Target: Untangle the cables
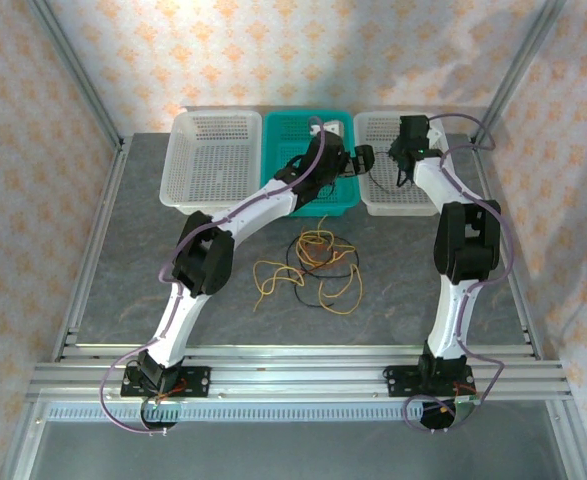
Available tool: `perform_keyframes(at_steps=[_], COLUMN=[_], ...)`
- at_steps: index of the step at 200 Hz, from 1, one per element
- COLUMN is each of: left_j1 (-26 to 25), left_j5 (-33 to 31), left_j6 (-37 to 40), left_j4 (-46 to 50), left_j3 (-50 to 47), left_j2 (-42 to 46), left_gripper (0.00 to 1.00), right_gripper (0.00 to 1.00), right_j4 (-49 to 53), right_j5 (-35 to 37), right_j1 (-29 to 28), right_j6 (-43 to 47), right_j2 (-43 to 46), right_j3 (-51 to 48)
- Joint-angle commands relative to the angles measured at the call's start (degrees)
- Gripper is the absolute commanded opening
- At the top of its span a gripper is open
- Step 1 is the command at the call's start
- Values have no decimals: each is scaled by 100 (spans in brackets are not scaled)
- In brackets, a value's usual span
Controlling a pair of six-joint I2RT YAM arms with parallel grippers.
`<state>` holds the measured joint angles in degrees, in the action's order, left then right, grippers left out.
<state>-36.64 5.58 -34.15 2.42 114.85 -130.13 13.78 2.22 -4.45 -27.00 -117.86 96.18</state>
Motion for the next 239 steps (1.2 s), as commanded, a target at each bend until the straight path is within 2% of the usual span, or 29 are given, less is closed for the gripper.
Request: perform_keyframes(at_steps=[1, 25, 68, 102, 159, 202, 239], left_j1=[-48, -113, -218, -271, -518, -866, -1208], left_j5=[-26, -143, -186, -369, -787, -1204, -1344], left_j6=[299, 461, 572, 577, 386, 145, -155], left_j4=[241, 229, -152, -472, -822, -762, -725], left_j3=[-217, -584, -1903, -3179, -5265, -6258, -6719], left_j2=[346, 717, 1772, 2808, 4305, 5102, 5387], left_gripper=[98, 98, 98, 98, 98, 98, 97], right_gripper=[36, 45, 46, 46, 44, 43, 44], right_j4=[6, -200, -624, -324, 279, 577, 807], right_j5=[372, 630, 724, 629, 545, 266, 162], right_j1=[-1, -145, -546, -1032, -1858, -2693, -3094], right_j6=[146, 450, 781, 749, -376, -1254, -1858], right_j2=[632, 1190, 2436, 3360, 4747, 4993, 5159], right_j3=[-201, -675, -1962, -2711, -4175, -4881, -5276])
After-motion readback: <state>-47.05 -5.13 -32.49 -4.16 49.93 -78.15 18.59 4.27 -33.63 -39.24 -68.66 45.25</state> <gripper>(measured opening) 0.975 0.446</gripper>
